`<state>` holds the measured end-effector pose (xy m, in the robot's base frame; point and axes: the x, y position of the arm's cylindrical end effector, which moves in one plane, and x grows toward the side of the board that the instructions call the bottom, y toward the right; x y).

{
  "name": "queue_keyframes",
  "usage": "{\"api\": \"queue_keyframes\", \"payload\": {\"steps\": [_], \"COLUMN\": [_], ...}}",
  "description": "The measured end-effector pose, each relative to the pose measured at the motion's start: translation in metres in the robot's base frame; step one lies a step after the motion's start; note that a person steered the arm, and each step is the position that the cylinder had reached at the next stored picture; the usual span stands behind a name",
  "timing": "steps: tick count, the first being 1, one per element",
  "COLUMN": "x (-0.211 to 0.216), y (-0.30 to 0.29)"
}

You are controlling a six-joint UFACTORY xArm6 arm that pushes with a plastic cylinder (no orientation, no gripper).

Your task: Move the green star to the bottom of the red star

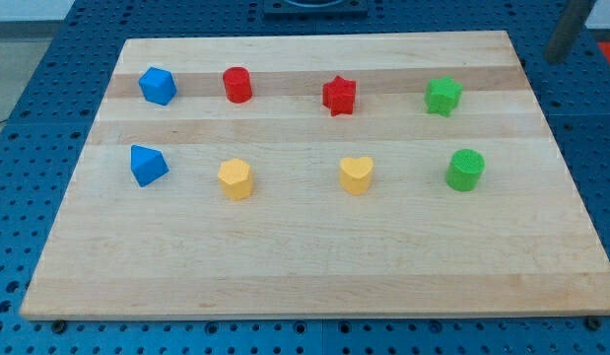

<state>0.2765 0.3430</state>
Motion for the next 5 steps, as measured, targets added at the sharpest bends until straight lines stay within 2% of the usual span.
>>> {"api": "queue_keyframes", "payload": {"steps": [3,4,5], "x": [0.092,0.098,0.069], "y": [-0.114,-0.15,-0.131]}}
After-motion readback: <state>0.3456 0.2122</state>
